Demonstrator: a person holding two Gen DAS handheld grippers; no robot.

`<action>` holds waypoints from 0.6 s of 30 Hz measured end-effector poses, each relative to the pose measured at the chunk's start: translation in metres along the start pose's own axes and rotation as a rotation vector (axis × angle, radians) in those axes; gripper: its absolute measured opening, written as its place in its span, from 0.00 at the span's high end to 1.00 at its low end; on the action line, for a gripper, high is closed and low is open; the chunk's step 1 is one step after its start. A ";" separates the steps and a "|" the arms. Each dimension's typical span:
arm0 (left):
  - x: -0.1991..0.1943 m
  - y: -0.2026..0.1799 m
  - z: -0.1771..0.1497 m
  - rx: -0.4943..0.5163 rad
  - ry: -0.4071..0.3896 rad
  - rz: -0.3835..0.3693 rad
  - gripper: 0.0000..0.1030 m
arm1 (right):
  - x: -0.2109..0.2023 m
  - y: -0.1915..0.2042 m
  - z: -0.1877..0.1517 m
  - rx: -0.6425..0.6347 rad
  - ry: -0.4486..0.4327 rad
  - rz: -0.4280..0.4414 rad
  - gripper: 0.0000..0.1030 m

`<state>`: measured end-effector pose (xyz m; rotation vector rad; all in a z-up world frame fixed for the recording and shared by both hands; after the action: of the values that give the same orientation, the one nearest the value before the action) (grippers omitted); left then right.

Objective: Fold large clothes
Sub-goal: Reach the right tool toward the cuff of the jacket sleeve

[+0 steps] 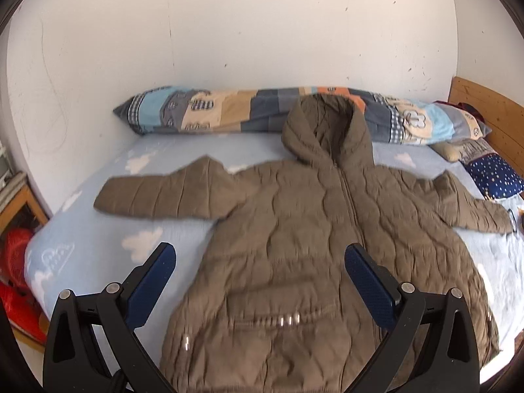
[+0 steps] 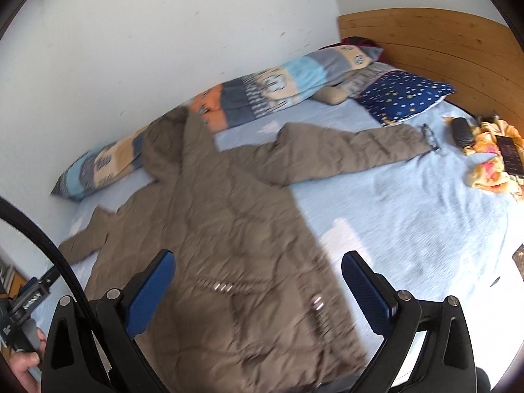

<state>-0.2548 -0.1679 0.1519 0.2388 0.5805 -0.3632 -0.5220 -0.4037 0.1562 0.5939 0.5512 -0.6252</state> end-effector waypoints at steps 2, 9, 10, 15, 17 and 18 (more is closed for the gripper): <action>0.010 -0.006 0.026 -0.001 -0.032 0.001 0.00 | 0.001 -0.016 0.020 0.024 -0.027 -0.029 0.00; 0.058 -0.047 0.079 -0.028 -0.031 -0.088 0.00 | 0.019 -0.068 0.082 0.064 -0.098 -0.132 0.00; 0.063 -0.053 0.079 -0.023 -0.036 -0.092 0.00 | 0.024 -0.075 0.089 0.069 -0.100 -0.155 0.00; 0.088 -0.063 0.067 0.047 -0.049 -0.021 0.00 | 0.072 -0.123 0.109 0.161 -0.052 -0.190 0.00; 0.094 -0.064 0.062 0.040 -0.015 -0.050 0.00 | 0.090 -0.139 0.112 0.207 -0.019 -0.171 0.00; 0.095 -0.064 0.060 0.036 -0.006 -0.060 0.00 | 0.096 -0.146 0.114 0.228 -0.009 -0.166 0.00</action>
<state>-0.1774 -0.2707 0.1387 0.2550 0.5764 -0.4326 -0.5215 -0.6108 0.1257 0.7638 0.5276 -0.8541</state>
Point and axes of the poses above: each gripper's, at about its wrist camera, not at the fingertips, and x roughly the way its jaws point, y to its left, z to its top, the point moved 8 cm from there along x, roughly the way its jaws point, and after that the axes turned 7 degrees about z, right-handed, at the moved point
